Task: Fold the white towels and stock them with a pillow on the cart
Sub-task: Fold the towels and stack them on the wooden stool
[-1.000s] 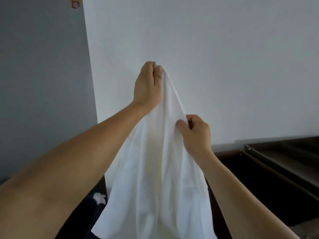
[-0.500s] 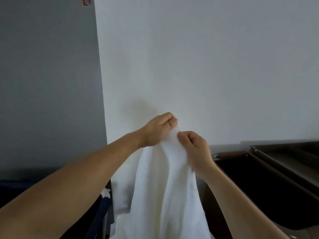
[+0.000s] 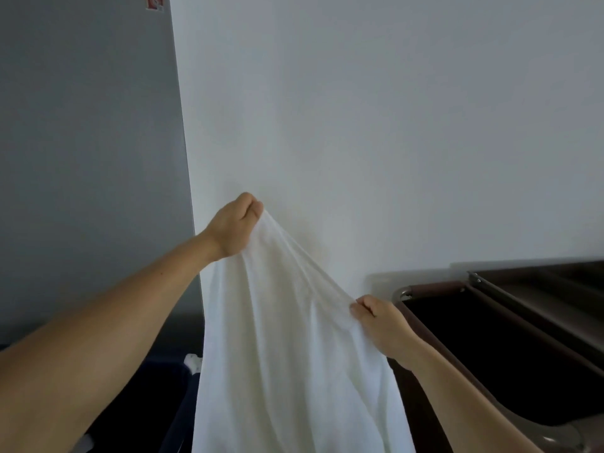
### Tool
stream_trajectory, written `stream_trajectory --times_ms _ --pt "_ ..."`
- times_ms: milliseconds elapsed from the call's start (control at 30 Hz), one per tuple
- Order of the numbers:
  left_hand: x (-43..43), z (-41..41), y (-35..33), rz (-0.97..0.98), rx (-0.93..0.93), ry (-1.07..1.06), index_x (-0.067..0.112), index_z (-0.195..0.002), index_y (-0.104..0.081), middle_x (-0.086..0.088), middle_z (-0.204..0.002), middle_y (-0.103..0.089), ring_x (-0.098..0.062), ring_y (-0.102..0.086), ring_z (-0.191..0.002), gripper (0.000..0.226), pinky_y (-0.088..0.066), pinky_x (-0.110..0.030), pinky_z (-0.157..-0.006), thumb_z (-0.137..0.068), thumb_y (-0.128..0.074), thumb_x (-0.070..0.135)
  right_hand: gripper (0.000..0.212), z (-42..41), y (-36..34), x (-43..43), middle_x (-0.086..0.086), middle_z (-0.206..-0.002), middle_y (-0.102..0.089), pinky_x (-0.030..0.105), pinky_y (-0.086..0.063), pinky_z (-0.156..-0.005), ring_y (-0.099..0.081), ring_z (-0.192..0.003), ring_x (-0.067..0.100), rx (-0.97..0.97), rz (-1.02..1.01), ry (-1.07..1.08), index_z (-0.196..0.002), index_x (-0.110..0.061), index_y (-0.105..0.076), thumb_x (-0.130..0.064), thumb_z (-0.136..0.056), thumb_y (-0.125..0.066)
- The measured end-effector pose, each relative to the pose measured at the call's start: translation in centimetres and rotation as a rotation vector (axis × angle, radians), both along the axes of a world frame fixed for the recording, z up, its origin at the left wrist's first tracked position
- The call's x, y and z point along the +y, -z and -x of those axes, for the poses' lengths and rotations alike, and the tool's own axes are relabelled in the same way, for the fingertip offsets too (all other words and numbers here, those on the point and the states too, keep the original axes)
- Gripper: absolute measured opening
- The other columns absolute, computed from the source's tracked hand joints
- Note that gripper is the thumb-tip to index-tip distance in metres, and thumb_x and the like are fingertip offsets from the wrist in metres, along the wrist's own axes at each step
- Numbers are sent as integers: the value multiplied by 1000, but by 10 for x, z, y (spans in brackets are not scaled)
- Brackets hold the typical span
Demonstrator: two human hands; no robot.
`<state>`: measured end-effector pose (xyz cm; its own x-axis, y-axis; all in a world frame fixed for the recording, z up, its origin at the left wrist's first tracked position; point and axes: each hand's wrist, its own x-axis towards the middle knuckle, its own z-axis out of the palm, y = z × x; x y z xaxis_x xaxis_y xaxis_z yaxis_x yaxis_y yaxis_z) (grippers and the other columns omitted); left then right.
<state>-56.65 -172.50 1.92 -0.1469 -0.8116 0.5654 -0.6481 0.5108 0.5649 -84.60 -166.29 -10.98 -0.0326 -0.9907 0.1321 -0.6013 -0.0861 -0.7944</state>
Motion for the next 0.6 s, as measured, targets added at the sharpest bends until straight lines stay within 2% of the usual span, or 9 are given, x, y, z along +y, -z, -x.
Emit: stream_trajectory --times_ms 67,133,200,267,333,400,467,500,600 --pt "5 7 11 -23 41 20 7 -85 -42 2 -71 -42 -14 -36 -66 29 -35 -28 -61 -106 -35 26 19 -7 9 -2 -5 -84 -60 28 -40 -66 -53 -74 12 50 31 60 -96 -14 -60 -28 -102 -48" --pt "11 14 7 28 31 59 8 -85 -41 3 -70 -40 -12 -35 -64 28 -33 -22 -58 -106 -35 25 12 -14 15 2 -10 -97 -63 23 -41 -73 -57 -86 6 22 152 117 -111 -25 -56 -26 -100 -54" --pt "17 20 -8 127 2 89 6 -84 -40 4 -69 -38 -9 -32 -61 28 -32 -18 -56 -107 -35 23 26 -19 21 6 -18 -104 -60 16 -42 -76 -57 -91 -2 -16 312 43 -117 -39 -51 -25 -96 -61" --pt "22 25 -28 227 -29 116 5 -86 -40 5 -68 -38 -8 -31 -60 28 -31 -20 -56 -107 -34 22 29 -26 25 8 -24 -118 -53 15 -44 -81 -54 -99 -7 39 437 -80 -112 -51 -50 -32 -95 -63" --pt "24 33 -42 284 -88 124 6 -88 -41 5 -68 -40 -11 -34 -61 28 -33 -25 -59 -107 -32 24 26 -34 30 7 -19 -133 -47 17 -46 -87 -51 -106 -5 71 540 -124 -117 -49 -53 -42 -93 -60" --pt "24 42 -45 300 -135 130 10 -88 -40 7 -69 -41 -12 -37 -61 27 -35 -27 -59 -107 -31 27 44 -43 33 5 -9 -142 -42 12 -46 -88 -51 -112 -3 12 672 -90 -130 -41 -44 -38 -91 -64" --pt "25 49 -38 317 -164 152 12 -88 -40 9 -68 -42 -10 -40 -61 26 -35 -29 -59 -106 -31 28 54 -49 30 5 -5 -141 -42 10 -46 -87 -48 -115 -7 -62 794 -3 -130 -34 -43 -14 -89 -71" --pt "26 52 -32 322 -176 165 11 -88 -41 9 -68 -43 -9 -41 -61 27 -36 -29 -60 -106 -31 28 51 -50 27 4 -5 -138 -45 14 -49 -85 -49 -113 -6 -43 838 29 -125 -33 -47 -6 -88 -70" --pt "27 55 -19 315 -178 199 10 -88 -43 9 -68 -43 -11 -41 -61 29 -38 -31 -60 -105 -31 29 36 -46 15 3 -20 -123 -51 26 -53 -75 -54 -98 -2 57 823 15 -109 -36 -58 -8 -89 -67"
